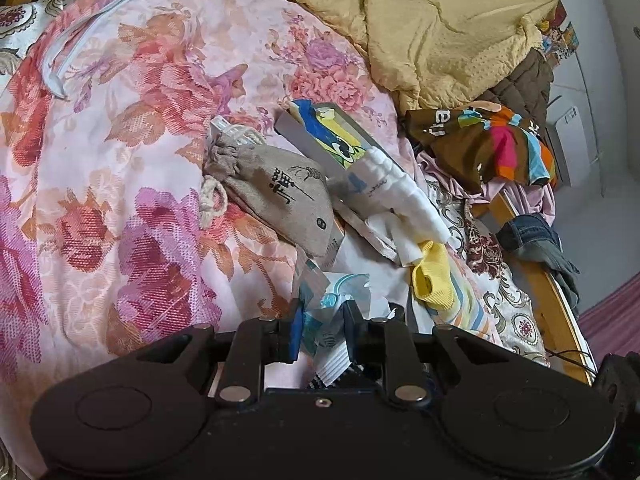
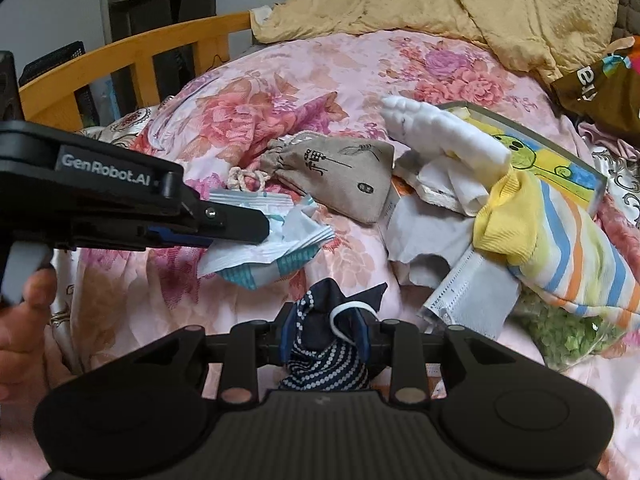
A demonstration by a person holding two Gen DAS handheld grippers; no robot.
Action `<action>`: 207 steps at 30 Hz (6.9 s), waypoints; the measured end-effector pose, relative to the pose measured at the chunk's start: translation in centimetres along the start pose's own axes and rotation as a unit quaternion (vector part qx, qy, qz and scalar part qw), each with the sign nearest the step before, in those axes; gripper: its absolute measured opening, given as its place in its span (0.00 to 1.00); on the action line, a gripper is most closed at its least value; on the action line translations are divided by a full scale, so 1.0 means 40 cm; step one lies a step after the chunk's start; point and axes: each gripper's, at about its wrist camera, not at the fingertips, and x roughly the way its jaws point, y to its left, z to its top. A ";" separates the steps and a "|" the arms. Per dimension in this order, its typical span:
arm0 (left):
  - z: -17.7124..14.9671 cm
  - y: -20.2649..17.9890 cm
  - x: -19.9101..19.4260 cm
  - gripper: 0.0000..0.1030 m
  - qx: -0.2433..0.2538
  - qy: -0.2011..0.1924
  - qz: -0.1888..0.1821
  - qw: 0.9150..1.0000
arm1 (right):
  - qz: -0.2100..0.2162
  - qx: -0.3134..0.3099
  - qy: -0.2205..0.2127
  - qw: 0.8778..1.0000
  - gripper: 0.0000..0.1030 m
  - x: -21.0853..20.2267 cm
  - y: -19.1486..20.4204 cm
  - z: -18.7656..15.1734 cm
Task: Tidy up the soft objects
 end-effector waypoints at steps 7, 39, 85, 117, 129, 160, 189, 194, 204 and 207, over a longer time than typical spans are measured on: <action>-0.002 0.001 0.013 0.22 0.004 0.009 0.007 1.000 | 0.051 0.005 0.073 0.996 0.60 -0.028 -0.005 -0.003; 0.000 -0.026 0.049 0.22 0.031 0.013 -0.029 0.999 | -0.050 0.066 0.044 0.996 0.10 0.000 -0.195 0.045; 0.399 -0.370 0.785 0.23 0.117 0.055 0.003 0.992 | -0.063 0.293 -0.170 0.939 0.10 0.190 -0.785 0.244; 0.356 -0.400 0.574 0.87 0.167 -0.046 0.061 0.983 | -0.099 0.268 -0.167 0.944 0.96 0.106 -0.758 0.210; 0.273 -0.410 0.307 0.99 0.224 -0.135 0.052 0.964 | -0.123 0.245 -0.247 0.930 1.00 -0.084 -0.617 0.165; 0.055 -0.143 -0.092 0.99 0.270 -0.084 0.080 0.956 | -0.123 0.236 -0.226 0.937 1.00 -0.263 -0.264 -0.062; -0.040 -0.115 0.028 0.99 0.335 0.084 0.051 0.937 | -0.086 0.195 -0.029 0.977 1.00 -0.109 -0.169 -0.052; -0.051 -0.119 0.069 0.99 0.342 0.101 0.049 0.933 | -0.027 0.189 -0.012 0.982 1.00 -0.063 -0.177 -0.018; -0.067 -0.117 0.137 0.98 0.350 0.117 0.032 0.929 | 0.026 0.220 -0.030 0.975 0.98 0.025 -0.241 0.081; -0.061 -0.119 0.142 0.92 0.341 0.117 0.018 0.933 | 0.014 0.240 -0.045 0.970 0.91 0.039 -0.250 0.086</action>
